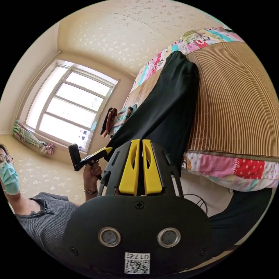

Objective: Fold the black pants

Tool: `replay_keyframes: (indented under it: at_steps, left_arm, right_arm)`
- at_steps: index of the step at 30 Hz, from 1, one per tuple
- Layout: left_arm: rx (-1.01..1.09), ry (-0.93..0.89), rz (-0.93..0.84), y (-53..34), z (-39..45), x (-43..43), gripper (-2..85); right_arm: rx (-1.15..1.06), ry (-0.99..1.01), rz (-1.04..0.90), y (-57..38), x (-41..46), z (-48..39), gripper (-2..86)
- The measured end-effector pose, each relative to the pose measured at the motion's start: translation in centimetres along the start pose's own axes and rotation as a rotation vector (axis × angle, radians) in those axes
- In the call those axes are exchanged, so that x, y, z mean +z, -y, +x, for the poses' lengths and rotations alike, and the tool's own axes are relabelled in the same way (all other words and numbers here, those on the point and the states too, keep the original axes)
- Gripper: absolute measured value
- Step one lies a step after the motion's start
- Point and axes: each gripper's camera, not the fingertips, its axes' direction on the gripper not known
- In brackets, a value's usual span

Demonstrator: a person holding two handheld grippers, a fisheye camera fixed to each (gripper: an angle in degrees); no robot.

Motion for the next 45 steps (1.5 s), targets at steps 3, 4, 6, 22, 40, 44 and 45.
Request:
replay_keyframes:
  at_steps: [3,4,6,22,40,44,45]
  left_arm:
    - [-0.003,0.061,-0.107,-0.6,-1.0,3.0,0.8]
    - [-0.031,0.091,-0.177,-1.1,-1.8,5.3,0.7]
    - [-0.079,0.104,-0.280,-2.2,-3.2,9.4,0.6]
    - [-0.154,0.148,-0.095,1.5,-8.3,13.7,7.8]
    - [-0.110,-0.119,-0.312,-0.3,-10.7,18.9,4.7]
    - [-0.158,-0.280,-0.323,-1.9,-12.7,19.2,5.7]
    - [-0.142,-0.339,-0.267,-1.8,-13.1,18.7,6.0]
  right_arm:
    - [-0.026,-0.066,-0.028,-1.5,2.0,-0.2,2.0]
    - [-0.013,-0.088,-0.048,-1.9,2.9,0.2,1.9]
    - [-0.014,-0.272,-0.139,-3.7,7.3,1.9,1.8]
    - [0.065,-0.261,-0.182,-2.8,9.3,6.0,7.2]
    - [-0.135,-0.319,-0.427,-4.1,8.1,8.0,3.3]
    - [-0.077,-0.277,-0.486,-6.2,5.0,11.1,3.5]
    - [-0.040,-0.257,-0.439,-6.1,3.4,12.1,3.7]
